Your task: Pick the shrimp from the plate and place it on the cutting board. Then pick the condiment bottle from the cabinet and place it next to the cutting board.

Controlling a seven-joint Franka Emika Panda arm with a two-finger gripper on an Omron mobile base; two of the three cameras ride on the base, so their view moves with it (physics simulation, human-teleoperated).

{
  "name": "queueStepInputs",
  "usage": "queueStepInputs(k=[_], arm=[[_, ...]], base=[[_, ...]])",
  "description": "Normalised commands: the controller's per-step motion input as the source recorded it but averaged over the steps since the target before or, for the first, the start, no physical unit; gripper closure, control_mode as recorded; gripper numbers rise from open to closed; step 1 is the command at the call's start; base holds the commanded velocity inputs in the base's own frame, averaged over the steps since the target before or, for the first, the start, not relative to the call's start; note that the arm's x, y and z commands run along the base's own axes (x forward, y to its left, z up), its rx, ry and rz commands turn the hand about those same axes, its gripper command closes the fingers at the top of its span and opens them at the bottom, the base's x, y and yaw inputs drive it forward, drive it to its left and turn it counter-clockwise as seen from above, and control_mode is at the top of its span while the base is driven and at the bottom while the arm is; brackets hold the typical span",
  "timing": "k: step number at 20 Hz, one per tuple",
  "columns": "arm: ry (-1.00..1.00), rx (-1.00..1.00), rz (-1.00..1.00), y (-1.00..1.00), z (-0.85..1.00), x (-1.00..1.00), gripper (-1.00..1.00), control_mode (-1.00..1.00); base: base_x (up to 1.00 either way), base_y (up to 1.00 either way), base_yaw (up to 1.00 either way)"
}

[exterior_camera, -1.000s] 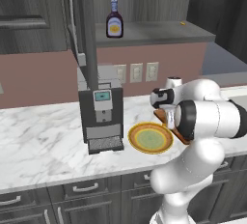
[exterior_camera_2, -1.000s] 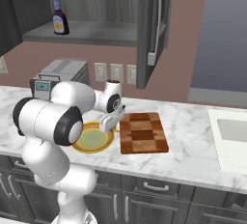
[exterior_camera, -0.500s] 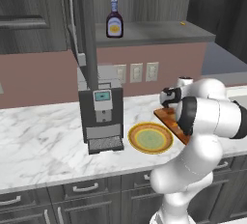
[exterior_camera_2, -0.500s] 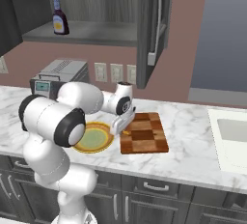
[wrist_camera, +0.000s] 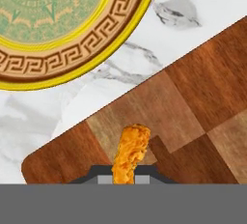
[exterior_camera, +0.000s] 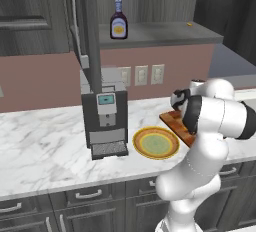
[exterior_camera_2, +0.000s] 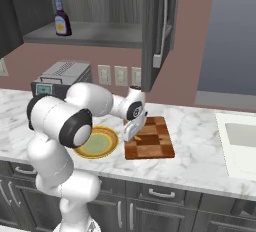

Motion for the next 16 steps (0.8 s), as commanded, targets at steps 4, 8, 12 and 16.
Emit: queueStepInputs(k=[4,8,12,16], arm=[[0.0,0.0,0.03,-0.07,-0.17,0.1,1.0,-1.0],[0.0,0.0,0.03,-0.09,-0.2,0.07,1.0,-1.0],[-0.01,0.0,0.03,-0.11,-0.25,0.01,1.0,-1.0],[-0.02,0.0,0.03,-0.08,-0.22,0.0,1.0,-1.0]], base=[[0.0,0.0,0.0],[0.0,0.0,0.0],[0.0,0.0,0.0],[0.0,0.0,0.0]])
